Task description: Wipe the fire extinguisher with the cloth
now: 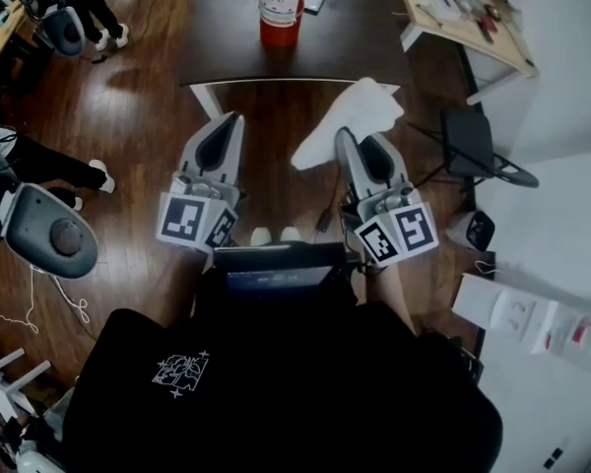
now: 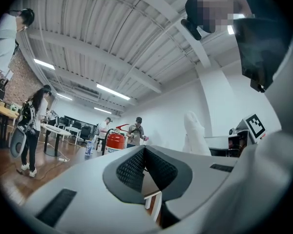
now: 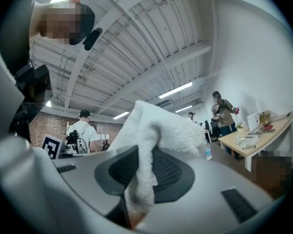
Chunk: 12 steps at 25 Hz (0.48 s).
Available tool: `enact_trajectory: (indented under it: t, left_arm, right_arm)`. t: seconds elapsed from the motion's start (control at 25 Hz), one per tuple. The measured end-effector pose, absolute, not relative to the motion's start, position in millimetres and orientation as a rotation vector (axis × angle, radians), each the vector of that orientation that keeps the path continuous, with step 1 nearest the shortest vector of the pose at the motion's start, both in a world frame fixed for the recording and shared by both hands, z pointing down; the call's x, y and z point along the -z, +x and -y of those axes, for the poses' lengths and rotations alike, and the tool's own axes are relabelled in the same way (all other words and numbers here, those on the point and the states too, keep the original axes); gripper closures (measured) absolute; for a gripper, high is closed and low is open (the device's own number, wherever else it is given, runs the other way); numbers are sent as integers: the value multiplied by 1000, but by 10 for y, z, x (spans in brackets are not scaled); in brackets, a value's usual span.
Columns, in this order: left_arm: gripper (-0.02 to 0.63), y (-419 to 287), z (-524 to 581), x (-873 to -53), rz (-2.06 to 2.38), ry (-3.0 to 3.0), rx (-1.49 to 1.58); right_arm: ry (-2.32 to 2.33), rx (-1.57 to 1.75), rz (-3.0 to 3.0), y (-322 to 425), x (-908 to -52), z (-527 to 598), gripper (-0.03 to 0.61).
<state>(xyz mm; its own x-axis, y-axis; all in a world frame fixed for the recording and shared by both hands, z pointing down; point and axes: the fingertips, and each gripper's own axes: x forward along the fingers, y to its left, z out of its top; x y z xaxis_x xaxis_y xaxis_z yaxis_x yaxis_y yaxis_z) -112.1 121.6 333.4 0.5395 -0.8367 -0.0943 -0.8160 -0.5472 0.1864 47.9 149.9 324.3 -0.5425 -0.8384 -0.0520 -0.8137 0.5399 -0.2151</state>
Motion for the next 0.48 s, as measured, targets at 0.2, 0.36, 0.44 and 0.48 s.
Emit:
enact_trajectory:
  t: [0.2,0.36,0.44,0.48]
  left_arm:
    - [614,-1042,-1331,-3371,1454,2631,240]
    - [614,-991,-1358,-3462,1450,2613,202]
    - [614,-972,-1342,-3497,1459,2601,194]
    - [614,-961,-1332,-3505,1463,2601,193]
  right_arm:
    - [-1385,263,-2647,472,-3257,-1598,480]
    - [-1387,282,-2647,496,-3324,-1611,482]
    - [-1400,292,-2640,530,-3376,-1579,482]
    - [-1407,292,-2640,542,-3395,-1558,482]
